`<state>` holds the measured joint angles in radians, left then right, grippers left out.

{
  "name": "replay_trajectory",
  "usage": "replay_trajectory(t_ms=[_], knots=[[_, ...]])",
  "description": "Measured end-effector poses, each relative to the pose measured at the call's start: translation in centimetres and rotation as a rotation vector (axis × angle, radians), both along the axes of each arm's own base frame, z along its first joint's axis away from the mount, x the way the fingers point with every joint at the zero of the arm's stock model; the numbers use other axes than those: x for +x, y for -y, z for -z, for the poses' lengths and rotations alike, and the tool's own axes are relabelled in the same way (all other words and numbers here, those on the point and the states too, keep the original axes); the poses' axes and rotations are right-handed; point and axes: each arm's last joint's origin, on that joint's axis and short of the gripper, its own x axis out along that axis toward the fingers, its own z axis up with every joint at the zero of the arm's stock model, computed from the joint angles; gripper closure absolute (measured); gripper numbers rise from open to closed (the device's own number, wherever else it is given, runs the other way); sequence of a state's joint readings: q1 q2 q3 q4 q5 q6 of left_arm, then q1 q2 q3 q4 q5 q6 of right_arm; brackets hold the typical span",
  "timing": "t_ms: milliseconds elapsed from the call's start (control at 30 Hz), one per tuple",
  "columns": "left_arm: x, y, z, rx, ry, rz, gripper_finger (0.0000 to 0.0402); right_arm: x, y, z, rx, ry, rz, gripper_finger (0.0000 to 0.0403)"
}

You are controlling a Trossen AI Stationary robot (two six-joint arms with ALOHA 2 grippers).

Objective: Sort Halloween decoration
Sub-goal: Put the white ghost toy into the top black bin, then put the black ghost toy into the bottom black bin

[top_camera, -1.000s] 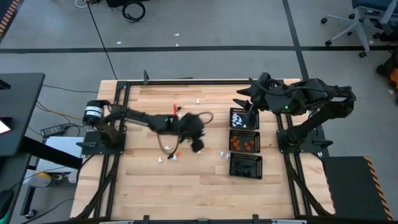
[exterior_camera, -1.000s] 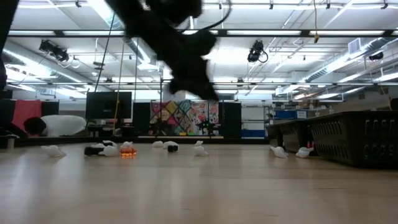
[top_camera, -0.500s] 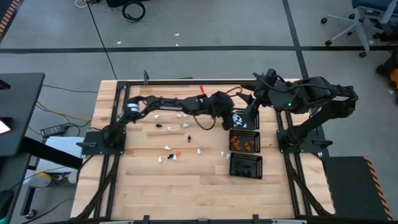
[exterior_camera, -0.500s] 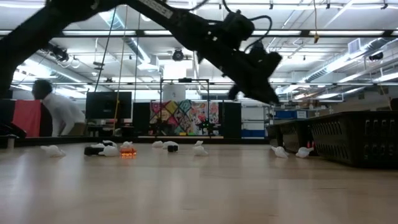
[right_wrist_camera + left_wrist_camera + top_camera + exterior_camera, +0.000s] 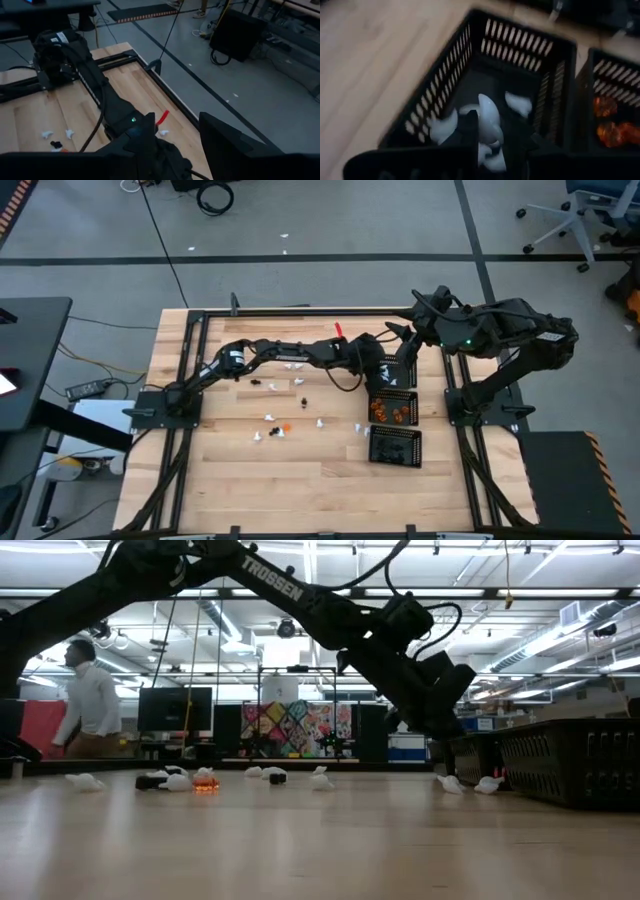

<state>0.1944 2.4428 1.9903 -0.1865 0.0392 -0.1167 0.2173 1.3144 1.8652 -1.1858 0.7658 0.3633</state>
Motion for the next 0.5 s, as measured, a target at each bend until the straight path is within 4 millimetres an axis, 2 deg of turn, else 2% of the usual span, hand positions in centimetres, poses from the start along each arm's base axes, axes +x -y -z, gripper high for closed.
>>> replay_trajectory(t_ms=[400,500], knots=[[0.1,0.3,-0.1,0.019,0.014,0.028,0.025,-0.1,0.1,0.1,0.002,-0.015,0.007,0.0245],[-0.3,0.3,-1.3,0.013,0.006,0.033,0.0242,-0.1,0.1,0.2,0.006,-0.014,0.01,0.0245]])
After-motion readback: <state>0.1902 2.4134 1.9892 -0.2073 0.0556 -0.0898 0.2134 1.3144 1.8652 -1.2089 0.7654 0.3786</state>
